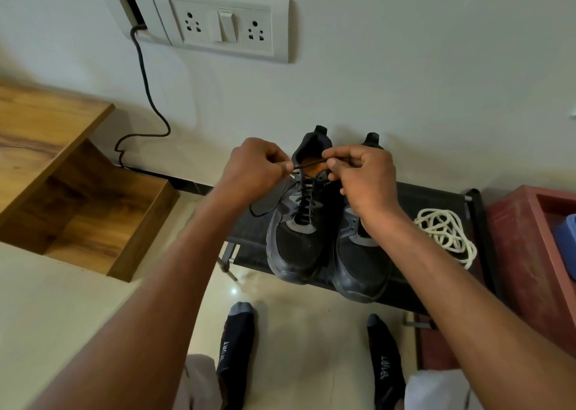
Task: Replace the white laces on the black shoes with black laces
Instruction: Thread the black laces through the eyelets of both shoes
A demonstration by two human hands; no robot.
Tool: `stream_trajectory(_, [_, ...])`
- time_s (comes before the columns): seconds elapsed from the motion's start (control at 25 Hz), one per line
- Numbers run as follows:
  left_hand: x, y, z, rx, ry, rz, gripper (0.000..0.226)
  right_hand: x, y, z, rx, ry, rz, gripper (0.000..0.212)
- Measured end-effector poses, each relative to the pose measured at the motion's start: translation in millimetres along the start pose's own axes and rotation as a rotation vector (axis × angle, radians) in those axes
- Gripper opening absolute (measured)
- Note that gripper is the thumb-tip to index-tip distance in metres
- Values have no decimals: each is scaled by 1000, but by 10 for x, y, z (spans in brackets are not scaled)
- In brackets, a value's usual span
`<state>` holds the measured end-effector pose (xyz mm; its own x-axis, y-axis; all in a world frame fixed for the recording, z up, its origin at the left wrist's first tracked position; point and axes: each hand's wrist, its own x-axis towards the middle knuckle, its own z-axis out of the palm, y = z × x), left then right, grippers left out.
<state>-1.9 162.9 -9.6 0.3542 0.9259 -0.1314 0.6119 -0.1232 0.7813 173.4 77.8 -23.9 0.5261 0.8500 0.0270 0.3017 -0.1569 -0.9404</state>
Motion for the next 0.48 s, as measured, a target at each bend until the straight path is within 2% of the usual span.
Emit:
stream_trajectory(0.16, [17,107,188,-138,-48,53,8,67,38,77,-70,-90,-67,18])
stream_trajectory(0.4, [32,108,291,-36,58,79,11,84,85,97,-126,-55,-139,19])
stream_trajectory(0.48, [43,94,305,15,82,85,10,85,98,97,-229,-46,-158,28])
